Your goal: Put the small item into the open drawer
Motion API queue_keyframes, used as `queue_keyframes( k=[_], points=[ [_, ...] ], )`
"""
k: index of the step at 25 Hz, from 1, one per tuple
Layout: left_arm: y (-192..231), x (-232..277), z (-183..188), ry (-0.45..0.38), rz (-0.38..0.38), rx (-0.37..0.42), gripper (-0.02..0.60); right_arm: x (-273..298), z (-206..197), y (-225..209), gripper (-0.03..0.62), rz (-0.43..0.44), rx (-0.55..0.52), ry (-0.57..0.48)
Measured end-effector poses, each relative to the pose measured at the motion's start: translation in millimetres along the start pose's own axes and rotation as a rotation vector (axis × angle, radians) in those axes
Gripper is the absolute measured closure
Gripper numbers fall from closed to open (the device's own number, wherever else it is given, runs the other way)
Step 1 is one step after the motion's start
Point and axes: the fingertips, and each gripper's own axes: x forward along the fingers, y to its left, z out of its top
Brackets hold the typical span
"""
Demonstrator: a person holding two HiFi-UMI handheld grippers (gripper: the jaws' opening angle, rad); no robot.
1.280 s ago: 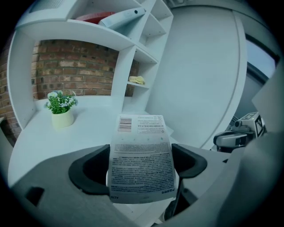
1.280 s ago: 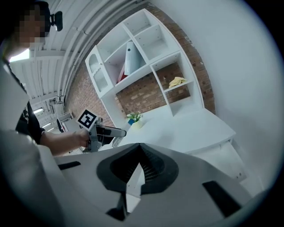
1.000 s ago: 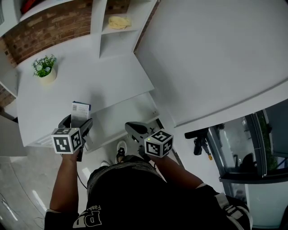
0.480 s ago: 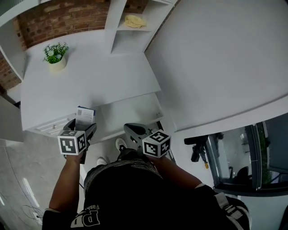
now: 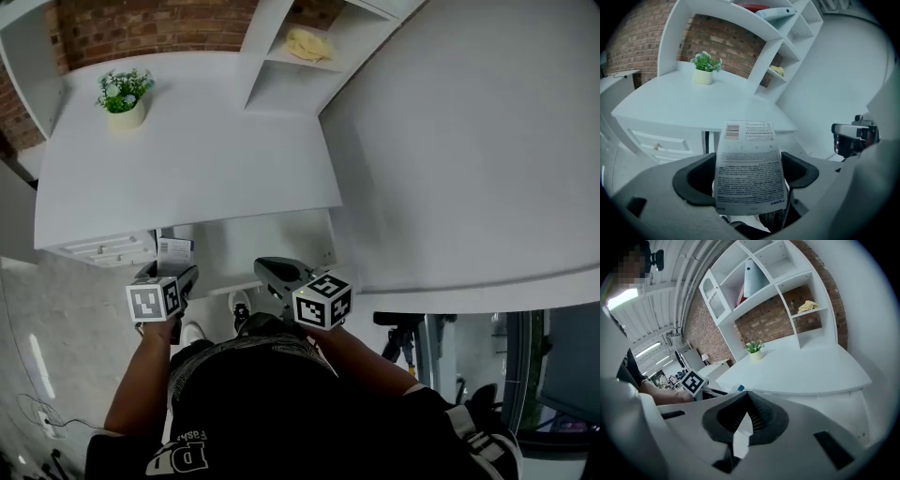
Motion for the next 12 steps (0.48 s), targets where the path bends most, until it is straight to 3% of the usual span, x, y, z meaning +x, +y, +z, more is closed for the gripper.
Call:
queue_keyframes(
  k=[12],
  points=[
    [-1, 54, -14, 0.04, 0.116, -0.078, 0.161, 15, -3, -43, 0.589, 0.111, -0.01, 0.081]
  ],
)
